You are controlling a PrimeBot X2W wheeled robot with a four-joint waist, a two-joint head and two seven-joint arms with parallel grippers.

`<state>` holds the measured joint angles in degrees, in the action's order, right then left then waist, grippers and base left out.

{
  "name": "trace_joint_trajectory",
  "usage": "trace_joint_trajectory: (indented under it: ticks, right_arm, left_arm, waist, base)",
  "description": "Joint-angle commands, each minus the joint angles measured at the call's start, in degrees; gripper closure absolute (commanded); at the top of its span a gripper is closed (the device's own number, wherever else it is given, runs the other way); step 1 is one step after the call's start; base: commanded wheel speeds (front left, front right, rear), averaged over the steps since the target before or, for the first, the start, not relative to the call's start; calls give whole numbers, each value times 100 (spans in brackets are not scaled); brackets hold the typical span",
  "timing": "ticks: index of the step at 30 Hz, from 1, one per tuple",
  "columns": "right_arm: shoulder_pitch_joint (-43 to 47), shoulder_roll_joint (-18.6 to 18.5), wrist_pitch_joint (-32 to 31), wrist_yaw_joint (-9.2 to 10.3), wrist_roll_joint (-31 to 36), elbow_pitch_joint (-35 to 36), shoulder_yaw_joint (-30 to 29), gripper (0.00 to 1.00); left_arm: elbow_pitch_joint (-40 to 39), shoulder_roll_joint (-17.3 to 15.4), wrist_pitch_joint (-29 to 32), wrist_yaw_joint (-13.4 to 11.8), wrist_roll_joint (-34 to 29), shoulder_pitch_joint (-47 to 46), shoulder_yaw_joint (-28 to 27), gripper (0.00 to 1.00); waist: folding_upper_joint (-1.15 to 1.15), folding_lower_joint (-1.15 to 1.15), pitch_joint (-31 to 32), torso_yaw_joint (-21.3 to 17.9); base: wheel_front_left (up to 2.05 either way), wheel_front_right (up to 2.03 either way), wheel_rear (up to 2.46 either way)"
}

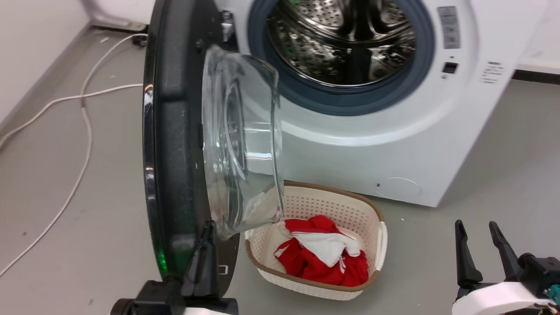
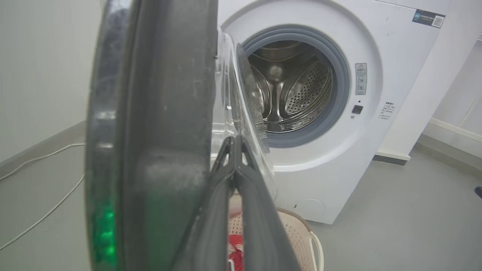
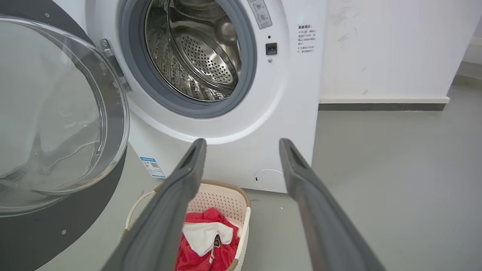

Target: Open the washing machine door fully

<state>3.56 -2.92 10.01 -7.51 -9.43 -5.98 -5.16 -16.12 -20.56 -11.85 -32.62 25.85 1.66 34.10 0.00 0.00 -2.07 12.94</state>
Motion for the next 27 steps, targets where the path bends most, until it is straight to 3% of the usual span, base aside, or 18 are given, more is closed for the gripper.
trace_joint_trajectory:
  ticks: [1,10,20,27]
  right_arm:
    - [-28,8,-13,4,52,47,-21,0]
    - [-128,7,-81,4,89,173,-25,0]
    - [-231,7,-86,4,141,238,-10,0]
    - [-276,7,-167,4,234,355,-122,0]
  left_arm:
    - [31,-82,-40,-50,68,74,-150,100]
    - [347,-442,-122,230,327,-148,-655,100]
    - [636,-804,-225,256,544,-402,-1438,100]
    - [695,-1066,-296,414,761,-486,-2073,100]
  waist:
    - [0,0,-50,381]
    - [0,0,-223,805]
    - [0,0,-428,672]
    - [0,0,-662,667]
  base:
    - [0,0,0]
    - [0,0,0]
    - [0,0,0]
    - [0,0,0]
